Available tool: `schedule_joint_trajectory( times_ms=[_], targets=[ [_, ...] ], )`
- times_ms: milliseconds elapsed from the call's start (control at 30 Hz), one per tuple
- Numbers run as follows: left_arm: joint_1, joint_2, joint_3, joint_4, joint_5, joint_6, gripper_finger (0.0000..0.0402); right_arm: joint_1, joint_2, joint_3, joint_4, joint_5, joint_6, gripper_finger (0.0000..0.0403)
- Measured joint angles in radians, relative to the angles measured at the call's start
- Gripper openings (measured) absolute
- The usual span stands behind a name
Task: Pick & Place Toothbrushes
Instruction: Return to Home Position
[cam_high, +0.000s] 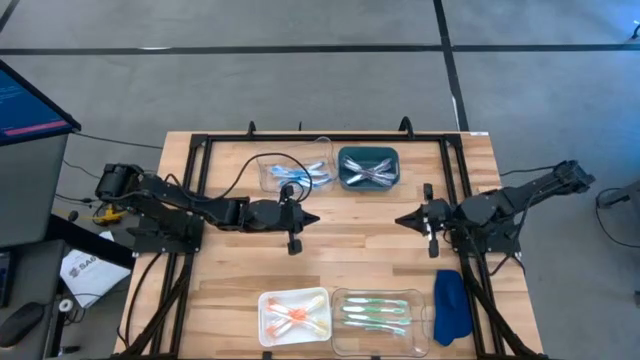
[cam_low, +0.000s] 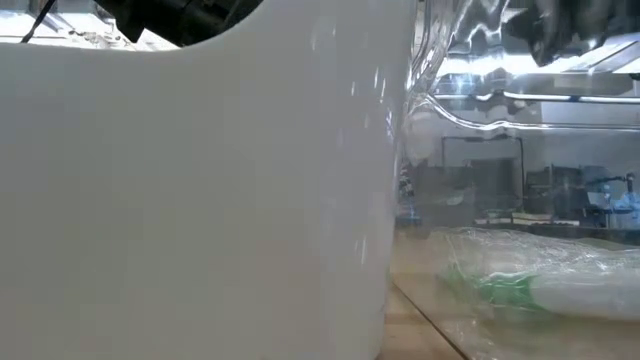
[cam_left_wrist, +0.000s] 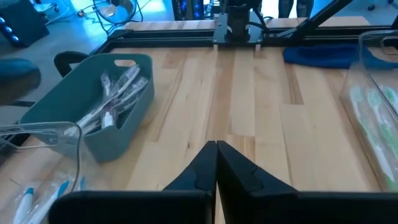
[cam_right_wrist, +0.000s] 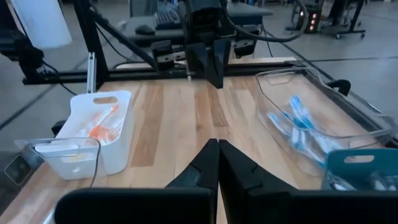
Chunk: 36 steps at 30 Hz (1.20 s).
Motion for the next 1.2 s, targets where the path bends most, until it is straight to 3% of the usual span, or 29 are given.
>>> schedule_joint_trajectory(
  times_ms=[633, 867, 1200],
  targets=[
    [0.0, 0.0, 0.0, 0.059, -0.001, -0.011, 0.0, 0.015, -0.341, -0.328, 0.258, -0.046, -0.097, 0.0],
    [-0.003, 0.0, 0.0, 0.065, -0.001, -0.01, 0.0, 0.014, -0.463, -0.377, 0.257, -0.087, -0.135, 0.0],
    [-0.001, 0.0, 0.0, 0.099, -0.001, 0.006, 0.0, -0.044, -0.557, -0.384, 0.121, -0.107, -0.142, 0.0]
  ],
)
